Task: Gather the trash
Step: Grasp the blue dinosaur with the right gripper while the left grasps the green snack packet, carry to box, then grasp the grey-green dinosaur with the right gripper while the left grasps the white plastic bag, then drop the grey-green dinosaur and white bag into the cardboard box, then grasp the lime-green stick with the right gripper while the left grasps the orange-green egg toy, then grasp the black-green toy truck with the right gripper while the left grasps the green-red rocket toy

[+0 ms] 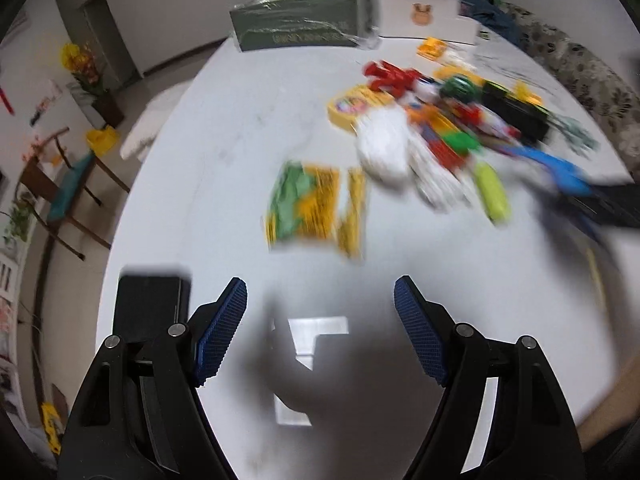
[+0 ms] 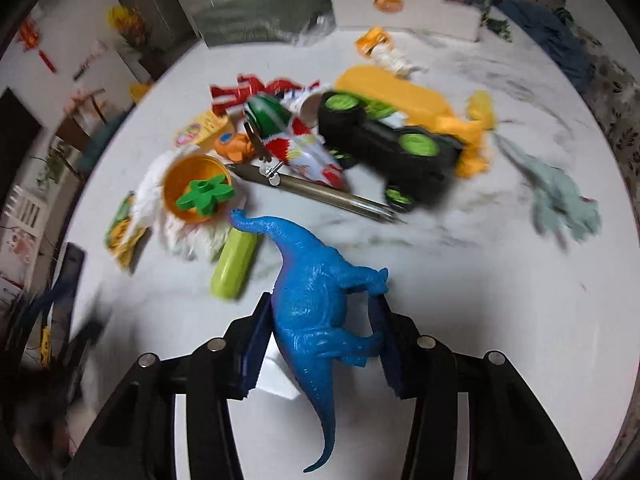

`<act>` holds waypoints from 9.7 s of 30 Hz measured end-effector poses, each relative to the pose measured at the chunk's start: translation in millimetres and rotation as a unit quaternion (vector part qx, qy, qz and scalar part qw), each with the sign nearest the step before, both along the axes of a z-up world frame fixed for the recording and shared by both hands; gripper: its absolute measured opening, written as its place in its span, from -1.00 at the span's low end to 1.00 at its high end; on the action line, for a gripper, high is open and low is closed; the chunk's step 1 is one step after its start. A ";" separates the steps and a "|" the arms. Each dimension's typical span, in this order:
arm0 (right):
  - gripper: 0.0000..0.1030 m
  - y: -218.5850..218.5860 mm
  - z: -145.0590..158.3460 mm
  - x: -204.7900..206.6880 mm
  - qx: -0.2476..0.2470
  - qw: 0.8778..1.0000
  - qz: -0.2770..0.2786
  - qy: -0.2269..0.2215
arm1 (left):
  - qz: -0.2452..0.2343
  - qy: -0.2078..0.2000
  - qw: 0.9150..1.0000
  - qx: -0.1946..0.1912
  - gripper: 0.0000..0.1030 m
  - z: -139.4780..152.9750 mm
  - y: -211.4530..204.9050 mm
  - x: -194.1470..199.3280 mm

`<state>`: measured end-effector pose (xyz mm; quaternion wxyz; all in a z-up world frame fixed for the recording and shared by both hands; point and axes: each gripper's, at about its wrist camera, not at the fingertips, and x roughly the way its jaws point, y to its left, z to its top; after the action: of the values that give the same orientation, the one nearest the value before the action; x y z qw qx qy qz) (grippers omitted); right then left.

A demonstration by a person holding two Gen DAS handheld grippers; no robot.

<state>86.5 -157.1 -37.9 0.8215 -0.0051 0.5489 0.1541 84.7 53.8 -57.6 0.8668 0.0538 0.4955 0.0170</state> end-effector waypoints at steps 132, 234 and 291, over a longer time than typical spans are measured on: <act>0.34 -9.2 -72.6 -196.0 0.046 0.941 0.314 0.120 | -0.216 0.187 0.958 -0.011 0.57 -71.0 -82.1 -212.2; 0.01 -11.2 48.7 36.6 -0.039 0.977 0.179 -0.106 | -0.089 0.033 0.995 -0.032 0.64 11.7 -31.9 -183.4; -0.25 -71.4 76.5 -109.8 0.123 0.981 0.146 -0.029 | -0.141 -0.075 0.987 -0.025 -0.15 156.3 -89.3 -96.7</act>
<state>-23.3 -228.6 38.6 0.7999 0.0117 0.4953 0.3387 -12.1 -35.5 98.6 0.8965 0.0996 0.4164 -0.1136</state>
